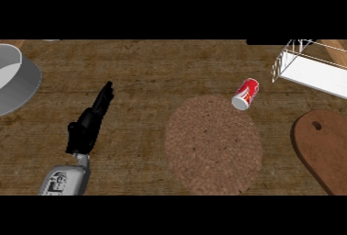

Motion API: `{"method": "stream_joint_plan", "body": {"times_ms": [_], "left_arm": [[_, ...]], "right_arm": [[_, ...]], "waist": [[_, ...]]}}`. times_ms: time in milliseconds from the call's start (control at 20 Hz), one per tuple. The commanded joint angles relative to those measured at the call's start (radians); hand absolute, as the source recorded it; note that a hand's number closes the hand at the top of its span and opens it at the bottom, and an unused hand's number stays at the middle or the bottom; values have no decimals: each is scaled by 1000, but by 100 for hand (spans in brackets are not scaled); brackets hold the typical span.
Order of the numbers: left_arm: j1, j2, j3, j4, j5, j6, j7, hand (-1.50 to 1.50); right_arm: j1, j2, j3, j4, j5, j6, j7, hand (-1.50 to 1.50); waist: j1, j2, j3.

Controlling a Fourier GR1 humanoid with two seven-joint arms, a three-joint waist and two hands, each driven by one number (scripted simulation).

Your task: Pick the croissant from the placemat and place it in the tiered shelf

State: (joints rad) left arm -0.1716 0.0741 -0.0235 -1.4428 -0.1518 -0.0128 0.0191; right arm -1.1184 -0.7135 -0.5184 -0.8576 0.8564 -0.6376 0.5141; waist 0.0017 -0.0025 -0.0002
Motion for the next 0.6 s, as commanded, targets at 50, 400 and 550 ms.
{"method": "stream_joint_plan", "body": {"times_ms": [50,400,550], "left_arm": [[-7,-11,-8,15,-10,8,8,0],[26,26,32,-12,21,-18,9,0],[55,29,41,-24,27,-16,-13,0]], "right_arm": [[-1,-78,-68,-115,-52,-14,56,-150],[120,-197,-153,-267,-83,205,317,-150],[270,-231,-215,-385,-127,340,380,-150]], "waist": [[-18,-3,0],[-27,-8,-1],[-50,-14,0]]}}
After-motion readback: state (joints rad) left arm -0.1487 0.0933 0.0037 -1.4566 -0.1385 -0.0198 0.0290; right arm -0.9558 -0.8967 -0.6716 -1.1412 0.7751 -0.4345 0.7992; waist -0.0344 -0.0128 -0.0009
